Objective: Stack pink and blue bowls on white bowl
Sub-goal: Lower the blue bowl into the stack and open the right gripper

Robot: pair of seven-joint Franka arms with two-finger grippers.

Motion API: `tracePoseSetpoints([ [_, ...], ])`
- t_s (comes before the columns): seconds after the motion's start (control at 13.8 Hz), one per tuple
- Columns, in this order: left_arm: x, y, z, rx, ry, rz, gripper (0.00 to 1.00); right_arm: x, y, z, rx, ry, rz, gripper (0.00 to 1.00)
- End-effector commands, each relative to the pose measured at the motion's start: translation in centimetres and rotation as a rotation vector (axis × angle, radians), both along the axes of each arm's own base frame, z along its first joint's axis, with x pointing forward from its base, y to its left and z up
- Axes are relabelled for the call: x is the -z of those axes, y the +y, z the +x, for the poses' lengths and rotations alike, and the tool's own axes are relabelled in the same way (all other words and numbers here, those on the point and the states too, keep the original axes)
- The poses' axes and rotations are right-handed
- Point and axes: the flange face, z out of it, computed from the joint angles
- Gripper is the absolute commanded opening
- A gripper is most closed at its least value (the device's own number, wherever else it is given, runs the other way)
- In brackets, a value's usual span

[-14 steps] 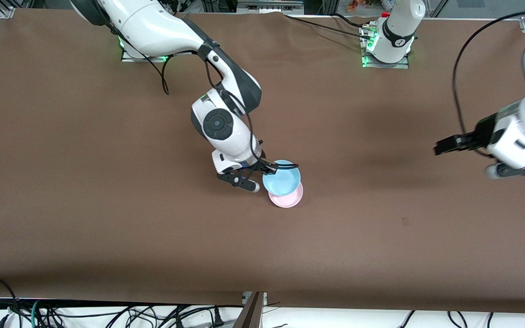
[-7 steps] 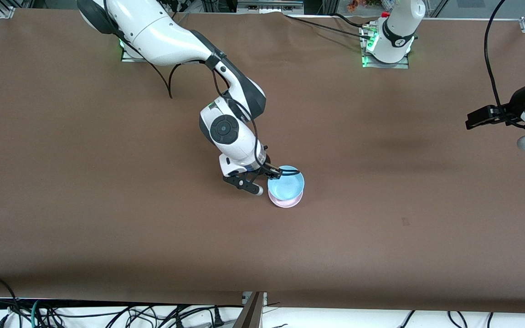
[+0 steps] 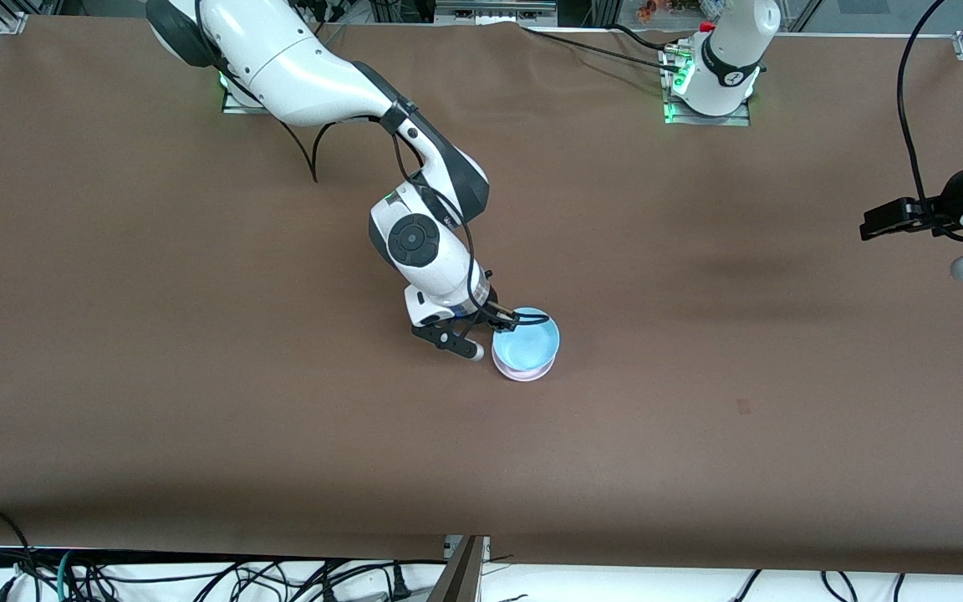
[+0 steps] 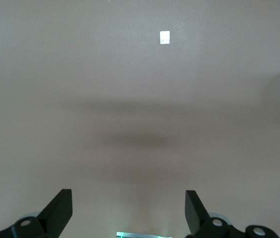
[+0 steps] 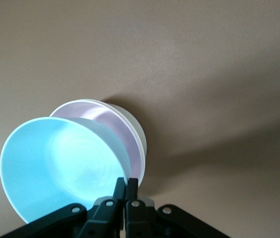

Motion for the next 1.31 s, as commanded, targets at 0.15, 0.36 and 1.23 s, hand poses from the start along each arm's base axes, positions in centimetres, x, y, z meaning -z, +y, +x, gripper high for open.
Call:
tracePoseSetpoints([
  [0.15, -0.17, 0.26, 0.25, 0.023, 0.006, -0.006, 1.00, 0.39, 0.51, 0.37, -0.011, -0.031, -0.014, 0.00],
  [0.36, -0.98, 0.14, 0.53, 0.025, -0.012, -0.004, 1.00, 0.43, -0.05, 0.77, -0.011, -0.035, -0.029, 0.00],
  [1.23, -0.96, 0.06, 0.58, 0.026, -0.012, -0.004, 1.00, -0.22, 0.09, 0.43, -0.013, -0.010, -0.037, 0.56],
])
